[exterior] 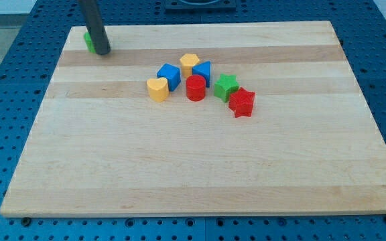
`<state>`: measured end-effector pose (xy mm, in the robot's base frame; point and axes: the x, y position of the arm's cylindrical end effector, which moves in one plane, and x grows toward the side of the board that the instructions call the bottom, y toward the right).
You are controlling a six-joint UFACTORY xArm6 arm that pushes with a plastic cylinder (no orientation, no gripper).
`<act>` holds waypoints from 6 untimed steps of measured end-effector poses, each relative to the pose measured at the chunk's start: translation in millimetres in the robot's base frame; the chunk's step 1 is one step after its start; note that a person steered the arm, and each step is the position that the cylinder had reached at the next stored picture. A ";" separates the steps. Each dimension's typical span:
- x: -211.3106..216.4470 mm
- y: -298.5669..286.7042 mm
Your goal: Move your arm towards the red circle
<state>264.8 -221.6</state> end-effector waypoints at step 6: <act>175.0 208.8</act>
